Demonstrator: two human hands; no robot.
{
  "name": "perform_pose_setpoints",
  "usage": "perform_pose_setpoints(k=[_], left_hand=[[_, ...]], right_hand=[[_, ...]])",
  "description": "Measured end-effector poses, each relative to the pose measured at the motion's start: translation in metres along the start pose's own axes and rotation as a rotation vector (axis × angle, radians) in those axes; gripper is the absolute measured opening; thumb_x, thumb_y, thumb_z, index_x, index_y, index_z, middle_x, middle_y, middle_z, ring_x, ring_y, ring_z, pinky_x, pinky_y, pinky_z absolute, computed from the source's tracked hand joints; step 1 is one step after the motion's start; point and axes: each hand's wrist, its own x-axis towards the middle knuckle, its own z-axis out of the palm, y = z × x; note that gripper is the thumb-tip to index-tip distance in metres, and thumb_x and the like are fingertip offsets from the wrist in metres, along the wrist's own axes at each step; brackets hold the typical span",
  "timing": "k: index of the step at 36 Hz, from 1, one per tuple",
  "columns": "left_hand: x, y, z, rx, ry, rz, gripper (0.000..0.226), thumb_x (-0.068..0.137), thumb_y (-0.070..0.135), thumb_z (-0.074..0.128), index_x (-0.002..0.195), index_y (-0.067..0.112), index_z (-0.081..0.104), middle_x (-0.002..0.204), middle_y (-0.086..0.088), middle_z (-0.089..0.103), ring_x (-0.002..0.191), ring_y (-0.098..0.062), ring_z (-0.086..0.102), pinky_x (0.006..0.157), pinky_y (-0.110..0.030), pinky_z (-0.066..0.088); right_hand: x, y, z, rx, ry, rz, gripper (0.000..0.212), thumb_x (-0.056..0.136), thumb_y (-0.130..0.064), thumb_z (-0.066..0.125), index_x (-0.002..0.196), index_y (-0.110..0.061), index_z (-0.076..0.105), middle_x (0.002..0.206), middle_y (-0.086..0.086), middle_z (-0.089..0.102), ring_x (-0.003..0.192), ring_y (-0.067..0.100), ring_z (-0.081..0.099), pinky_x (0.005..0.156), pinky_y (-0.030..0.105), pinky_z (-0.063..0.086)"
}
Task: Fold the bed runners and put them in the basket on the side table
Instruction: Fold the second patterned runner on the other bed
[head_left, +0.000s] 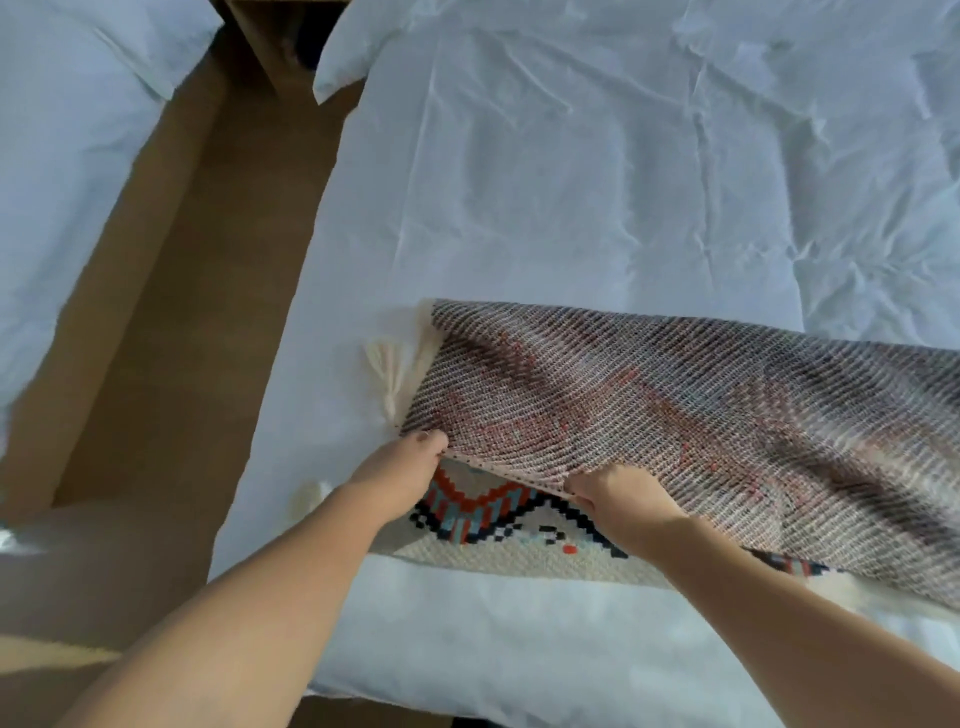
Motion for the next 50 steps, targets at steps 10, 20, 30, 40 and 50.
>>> perform_pose_setpoints(k=[10, 20, 30, 40, 50], left_hand=[[-0.062, -0.004, 0.03, 0.121, 0.166, -0.142, 0.004, 0.094, 0.014, 0.047, 0.093, 0.013, 0.05, 0.098, -0.006, 0.053, 0.089, -0.028, 0.055, 0.067, -0.038, 0.043], [-0.092, 0.0, 0.076, 0.072, 0.205, -0.231, 0.01, 0.096, 0.014, 0.047, 0.087, 0.01, 0.051, 0.092, -0.011, 0.057, 0.084, -0.033, 0.056, 0.066, -0.039, 0.04], [-0.077, 0.006, 0.087, 0.129, 0.314, -0.202, 0.027, 0.092, 0.031, 0.048, 0.112, 0.017, 0.059, 0.122, -0.005, 0.054, 0.114, -0.027, 0.046, 0.096, -0.041, 0.039], [0.005, 0.091, 0.098, 0.137, 0.161, -0.033, 0.067, 0.098, 0.045, 0.026, 0.152, 0.015, -0.001, 0.159, -0.011, -0.008, 0.146, -0.026, -0.01, 0.118, -0.043, -0.007], [0.053, 0.219, 0.132, 0.251, 0.139, 0.079, 0.074, 0.093, 0.054, 0.013, 0.15, 0.012, -0.008, 0.157, -0.015, -0.014, 0.145, -0.029, -0.016, 0.116, -0.048, -0.012]], right_hand=[[-0.019, -0.022, 0.012, -0.151, -0.078, -0.057, 0.023, 0.09, -0.006, 0.051, 0.074, -0.02, 0.042, 0.058, -0.006, 0.042, 0.061, 0.02, 0.05, 0.058, 0.03, 0.046], [-0.033, -0.037, 0.051, -0.232, -0.135, -0.124, 0.015, 0.092, -0.011, 0.042, 0.095, -0.018, 0.055, 0.083, 0.007, 0.06, 0.085, 0.028, 0.06, 0.066, 0.03, 0.033], [-0.024, -0.017, 0.093, -0.144, 0.159, -0.209, 0.019, 0.088, -0.033, 0.06, 0.088, -0.016, 0.07, 0.086, 0.007, 0.066, 0.08, 0.03, 0.064, 0.065, 0.037, 0.052], [-0.042, 0.064, 0.102, -0.091, 0.12, 0.188, 0.076, 0.09, -0.058, 0.001, 0.153, -0.016, 0.003, 0.16, 0.013, -0.007, 0.147, 0.033, -0.009, 0.119, 0.049, -0.004], [-0.127, 0.216, 0.124, 0.017, 0.163, 0.53, 0.094, 0.083, -0.071, -0.002, 0.153, -0.01, 0.014, 0.16, 0.014, 0.006, 0.148, 0.033, 0.002, 0.119, 0.049, -0.001]])
